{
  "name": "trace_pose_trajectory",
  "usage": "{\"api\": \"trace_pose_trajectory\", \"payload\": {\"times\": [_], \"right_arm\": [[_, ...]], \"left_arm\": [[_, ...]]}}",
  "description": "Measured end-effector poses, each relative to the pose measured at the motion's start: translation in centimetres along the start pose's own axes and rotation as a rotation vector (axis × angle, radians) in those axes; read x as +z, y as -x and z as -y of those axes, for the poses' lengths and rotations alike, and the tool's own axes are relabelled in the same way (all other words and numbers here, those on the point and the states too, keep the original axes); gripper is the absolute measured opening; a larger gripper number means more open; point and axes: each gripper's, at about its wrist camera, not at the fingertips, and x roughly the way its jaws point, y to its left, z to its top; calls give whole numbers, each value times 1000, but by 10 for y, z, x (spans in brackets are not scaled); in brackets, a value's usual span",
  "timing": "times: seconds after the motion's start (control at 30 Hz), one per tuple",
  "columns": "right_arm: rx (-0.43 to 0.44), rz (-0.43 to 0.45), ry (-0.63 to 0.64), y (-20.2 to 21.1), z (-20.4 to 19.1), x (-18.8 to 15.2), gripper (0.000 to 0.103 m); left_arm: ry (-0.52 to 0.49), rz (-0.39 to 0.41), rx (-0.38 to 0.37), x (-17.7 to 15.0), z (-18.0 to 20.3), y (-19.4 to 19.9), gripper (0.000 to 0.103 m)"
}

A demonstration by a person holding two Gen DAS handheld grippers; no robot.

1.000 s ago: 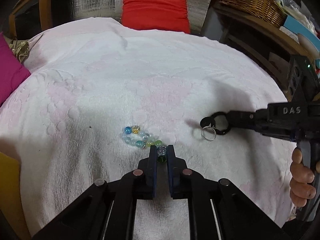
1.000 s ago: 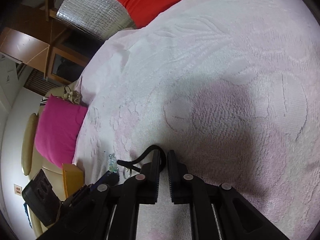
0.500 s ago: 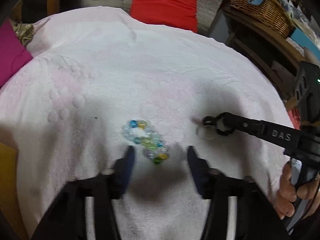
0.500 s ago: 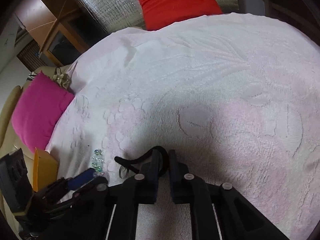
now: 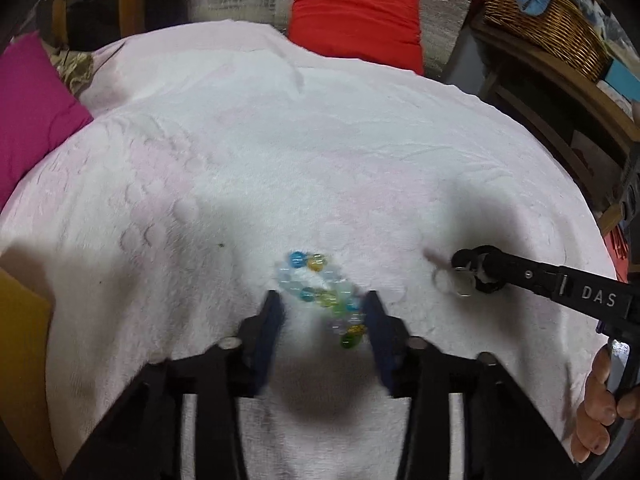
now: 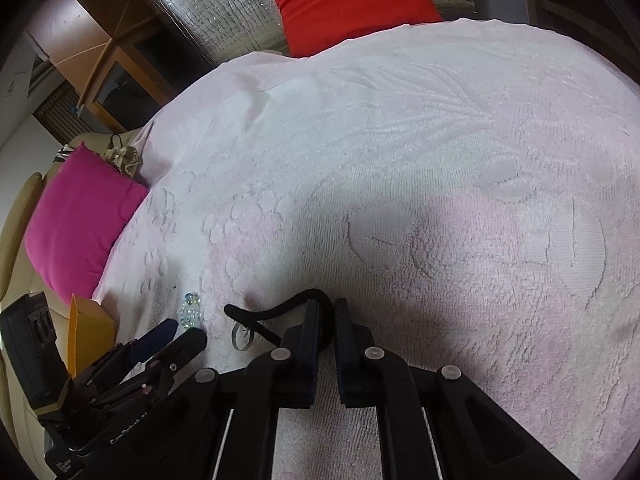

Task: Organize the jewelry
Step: 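Close the left gripper on the glass beads and lift while the right holds the hair tie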

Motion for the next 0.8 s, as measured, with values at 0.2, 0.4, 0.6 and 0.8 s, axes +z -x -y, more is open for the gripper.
{"api": "trace_pose_trajectory", "payload": {"times": [0.2, 0.4, 0.6, 0.8], "right_arm": [[9, -2, 6, 1, 1, -4, 9], [12, 5, 14, 2, 0, -5, 9], [23, 22, 17, 5, 0, -6, 8], [29, 31, 32, 8, -7, -8, 8]], "left_arm": [[-89, 31, 80, -1, 23, 4, 10], [-133, 82, 149, 1, 36, 12, 10], [-162, 136, 190, 2, 37, 29, 10], [-160, 151, 198, 1, 34, 39, 10]]}}
